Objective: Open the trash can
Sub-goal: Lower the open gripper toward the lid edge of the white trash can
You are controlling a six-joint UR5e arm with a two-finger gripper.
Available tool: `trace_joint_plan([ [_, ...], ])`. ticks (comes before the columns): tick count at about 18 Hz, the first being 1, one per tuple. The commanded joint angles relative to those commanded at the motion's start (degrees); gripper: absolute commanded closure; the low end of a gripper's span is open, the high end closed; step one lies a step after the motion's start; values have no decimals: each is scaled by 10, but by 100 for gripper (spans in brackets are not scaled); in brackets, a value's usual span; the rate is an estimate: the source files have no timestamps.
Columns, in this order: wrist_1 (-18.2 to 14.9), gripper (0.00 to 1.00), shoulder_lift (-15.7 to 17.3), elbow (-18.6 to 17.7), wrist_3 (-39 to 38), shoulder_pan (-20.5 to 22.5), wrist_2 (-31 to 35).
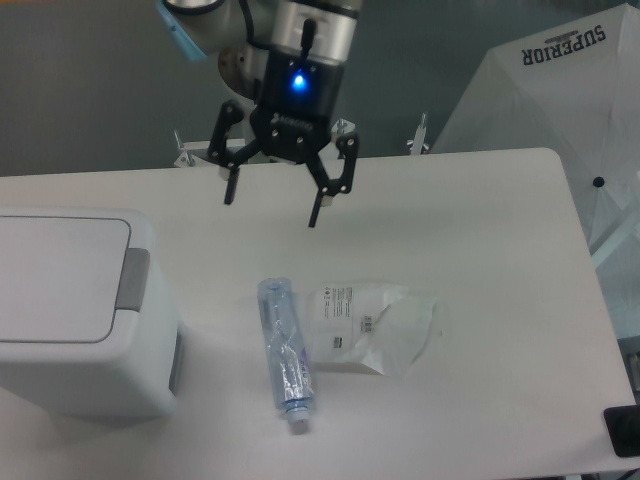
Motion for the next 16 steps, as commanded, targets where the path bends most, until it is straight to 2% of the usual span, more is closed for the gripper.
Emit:
trace_joint_plan([
  [2,6,0,-16,0,-6,-19,1],
  [16,29,0,-70,23,-48,-60,1],
])
